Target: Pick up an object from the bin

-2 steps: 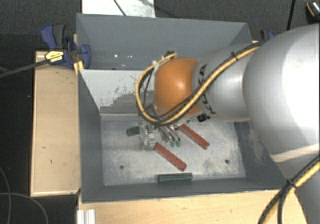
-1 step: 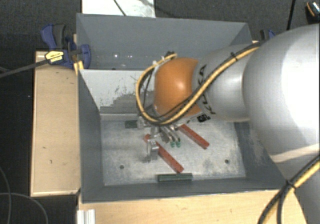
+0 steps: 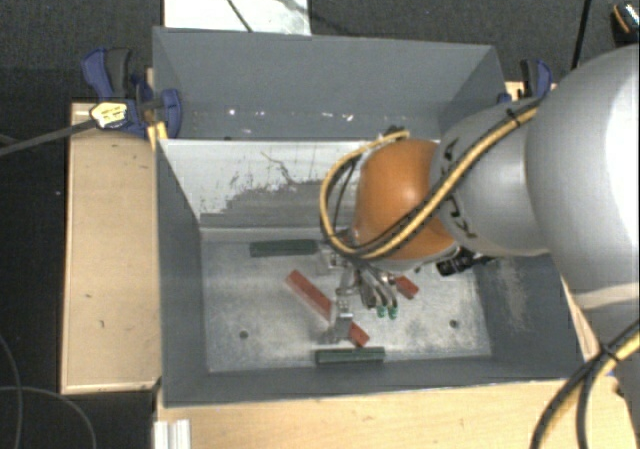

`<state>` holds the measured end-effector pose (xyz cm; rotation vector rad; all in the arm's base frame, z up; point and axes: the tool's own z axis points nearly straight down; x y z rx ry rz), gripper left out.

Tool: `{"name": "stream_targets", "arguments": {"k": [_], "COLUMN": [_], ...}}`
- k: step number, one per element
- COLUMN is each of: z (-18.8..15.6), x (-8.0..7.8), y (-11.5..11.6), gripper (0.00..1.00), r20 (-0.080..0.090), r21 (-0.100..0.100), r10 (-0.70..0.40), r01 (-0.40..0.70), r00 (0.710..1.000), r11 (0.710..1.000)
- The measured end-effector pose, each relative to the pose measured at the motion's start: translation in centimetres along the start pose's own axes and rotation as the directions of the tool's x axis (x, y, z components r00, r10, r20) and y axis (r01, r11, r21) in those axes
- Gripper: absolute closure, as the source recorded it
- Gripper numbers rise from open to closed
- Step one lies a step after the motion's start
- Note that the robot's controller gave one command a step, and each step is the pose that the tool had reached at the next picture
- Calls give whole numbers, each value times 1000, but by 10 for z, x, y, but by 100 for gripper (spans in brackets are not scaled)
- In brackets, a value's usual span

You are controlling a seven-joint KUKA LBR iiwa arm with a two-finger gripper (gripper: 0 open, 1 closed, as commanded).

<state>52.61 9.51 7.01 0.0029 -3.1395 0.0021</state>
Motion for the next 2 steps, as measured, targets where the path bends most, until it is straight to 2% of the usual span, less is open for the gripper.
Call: {"name": "stream_targets", "arguments": {"k": [1, 2], "z": [0, -212], "x": [-1, 41], "y": [2, -38], "gripper": [100, 100], "r20": [2, 12], "r21": [-2, 1], "r10": [1, -254], "r01": [-1, 254], "r00": [1000, 967], "r11": [1000, 967]}}
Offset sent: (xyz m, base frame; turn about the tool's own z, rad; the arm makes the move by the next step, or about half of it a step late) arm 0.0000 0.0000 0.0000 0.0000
